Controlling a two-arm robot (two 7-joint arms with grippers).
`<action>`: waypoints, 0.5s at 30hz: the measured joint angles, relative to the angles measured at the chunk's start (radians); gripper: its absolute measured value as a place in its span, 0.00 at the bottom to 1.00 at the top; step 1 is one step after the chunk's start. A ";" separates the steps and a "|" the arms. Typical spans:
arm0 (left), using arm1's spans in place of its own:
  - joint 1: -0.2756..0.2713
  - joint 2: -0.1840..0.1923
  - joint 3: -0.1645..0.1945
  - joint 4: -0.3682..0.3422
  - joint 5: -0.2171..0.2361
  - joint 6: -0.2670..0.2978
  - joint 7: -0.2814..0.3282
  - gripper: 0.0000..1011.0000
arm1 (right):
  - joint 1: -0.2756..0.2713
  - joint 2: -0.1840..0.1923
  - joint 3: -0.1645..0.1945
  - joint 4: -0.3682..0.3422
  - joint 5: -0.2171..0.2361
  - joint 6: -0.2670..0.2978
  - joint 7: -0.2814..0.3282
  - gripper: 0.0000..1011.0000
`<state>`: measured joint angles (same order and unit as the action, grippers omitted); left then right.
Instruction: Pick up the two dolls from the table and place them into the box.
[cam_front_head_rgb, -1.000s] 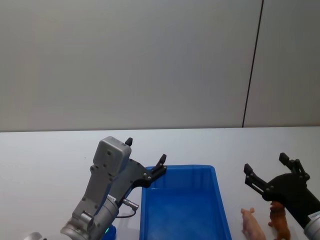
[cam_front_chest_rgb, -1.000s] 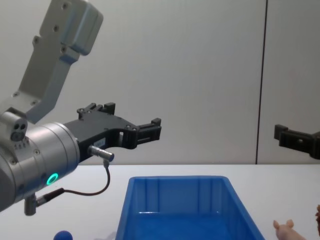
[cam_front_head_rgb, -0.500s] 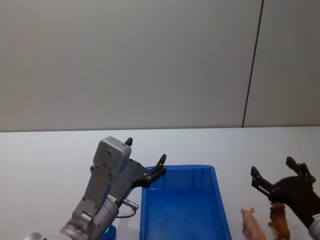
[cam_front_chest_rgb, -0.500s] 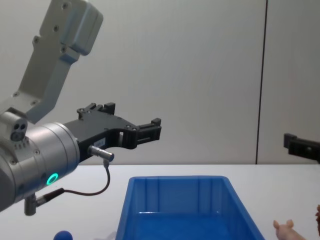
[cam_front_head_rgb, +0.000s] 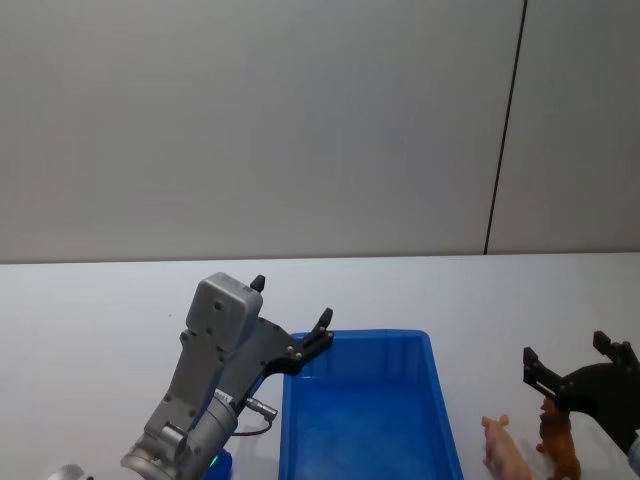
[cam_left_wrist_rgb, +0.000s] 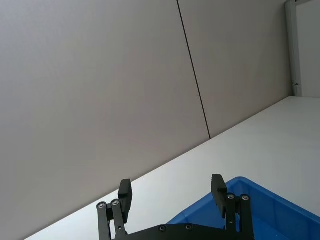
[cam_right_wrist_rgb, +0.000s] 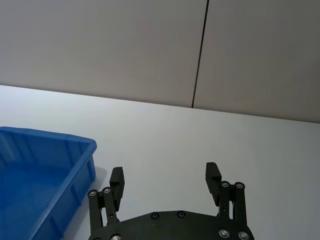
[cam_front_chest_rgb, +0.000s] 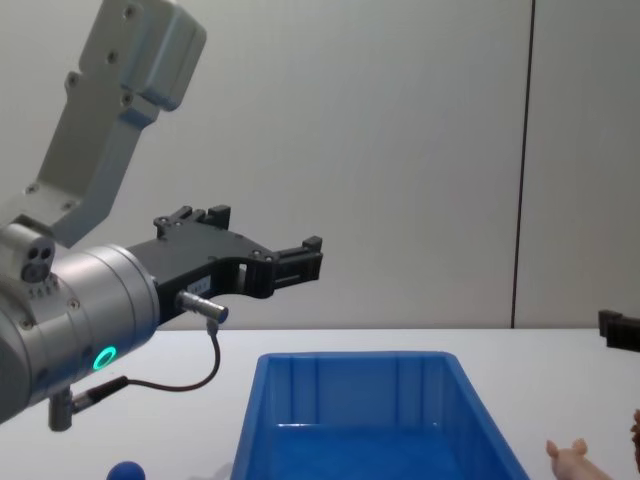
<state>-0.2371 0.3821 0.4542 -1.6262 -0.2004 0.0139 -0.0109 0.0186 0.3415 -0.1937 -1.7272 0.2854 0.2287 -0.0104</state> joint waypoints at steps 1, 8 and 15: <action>0.000 0.000 0.000 0.000 0.000 0.000 0.000 0.99 | 0.004 -0.002 0.000 0.001 -0.002 0.010 -0.002 0.99; 0.000 0.000 0.000 0.000 0.000 0.000 0.000 0.99 | 0.088 -0.051 -0.014 0.037 -0.038 0.103 -0.013 0.99; 0.000 0.000 0.000 0.000 0.000 0.000 0.000 0.99 | 0.195 -0.117 -0.036 0.089 -0.079 0.199 -0.018 0.99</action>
<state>-0.2371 0.3821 0.4542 -1.6262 -0.2004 0.0138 -0.0109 0.2132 0.2247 -0.2296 -1.6381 0.2063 0.4273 -0.0285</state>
